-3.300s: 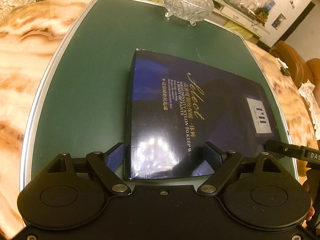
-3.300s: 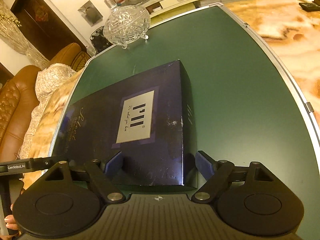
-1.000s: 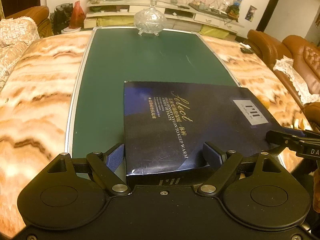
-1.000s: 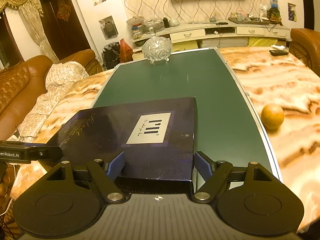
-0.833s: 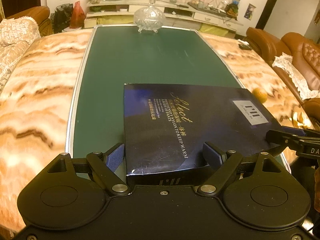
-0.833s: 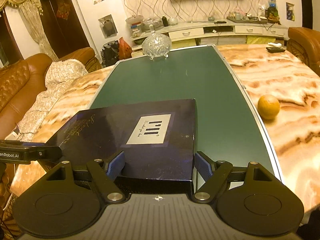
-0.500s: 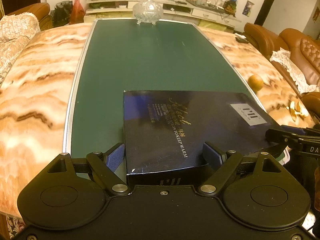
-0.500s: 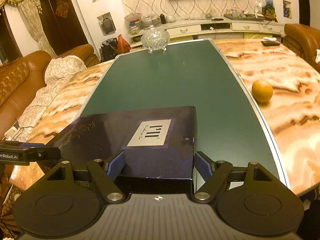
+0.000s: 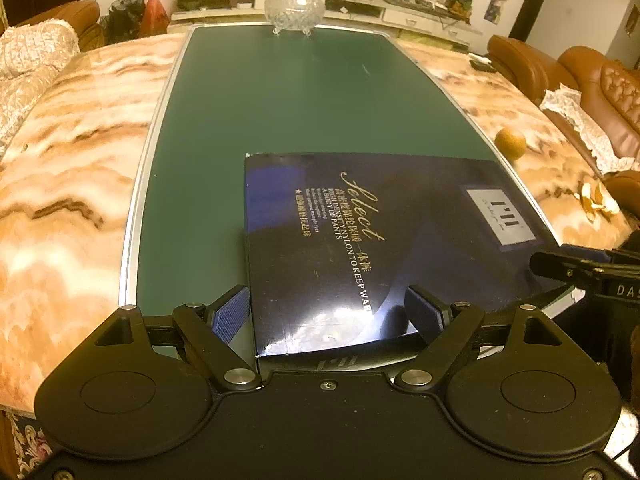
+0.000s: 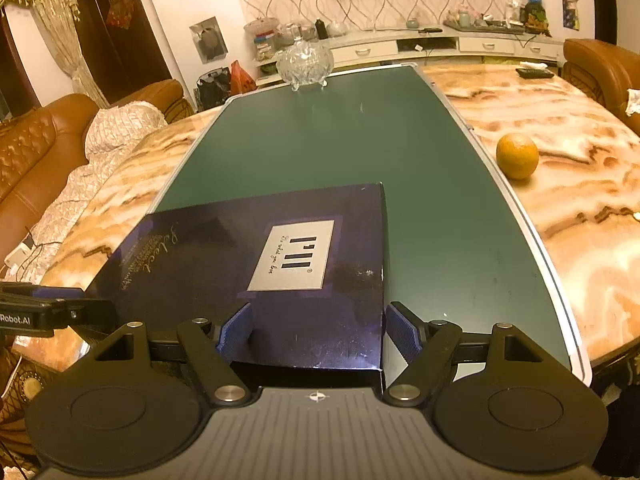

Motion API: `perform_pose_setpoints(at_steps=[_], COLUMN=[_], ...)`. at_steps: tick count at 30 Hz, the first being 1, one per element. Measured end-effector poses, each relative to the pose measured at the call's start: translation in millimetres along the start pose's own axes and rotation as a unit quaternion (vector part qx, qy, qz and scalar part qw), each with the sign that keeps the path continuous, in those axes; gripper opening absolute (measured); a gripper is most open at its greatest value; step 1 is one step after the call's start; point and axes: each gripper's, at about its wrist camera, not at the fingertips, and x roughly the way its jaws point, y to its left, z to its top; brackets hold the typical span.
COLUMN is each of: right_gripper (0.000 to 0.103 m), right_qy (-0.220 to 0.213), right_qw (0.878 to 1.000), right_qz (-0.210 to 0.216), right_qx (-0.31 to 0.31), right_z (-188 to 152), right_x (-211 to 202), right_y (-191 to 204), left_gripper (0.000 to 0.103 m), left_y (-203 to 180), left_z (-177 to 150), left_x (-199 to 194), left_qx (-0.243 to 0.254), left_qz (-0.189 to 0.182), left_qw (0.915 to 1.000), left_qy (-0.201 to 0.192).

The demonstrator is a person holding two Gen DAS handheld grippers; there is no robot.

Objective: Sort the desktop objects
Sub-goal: 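Lift and carry the black box with both grippers toward the tray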

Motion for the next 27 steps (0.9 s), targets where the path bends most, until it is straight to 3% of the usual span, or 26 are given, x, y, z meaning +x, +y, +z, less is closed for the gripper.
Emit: perform_pose_setpoints(at_steps=[12,17,27], right_gripper=[0.077,0.078,0.091], right_qy=[-0.001,-0.005,-0.030], right_qw=[1.000,0.999,0.999], right_qz=[0.010,0.007,-0.045], right_qx=[0.029,0.033,0.007], right_z=[-8,-10,-23], right_x=[5,4,-17], right_y=[-10,-9,21], left_gripper=[0.084,0.089,0.102], left_y=[1,4,-12], left_z=[-4,-9,-21], left_x=[9,13,-8], left_qx=[0.002,-0.002,0.012], left_qz=[0.001,-0.001,0.092], left_qw=[1.0000,1.0000,0.9954], left_qy=[0.005,0.009,-0.027])
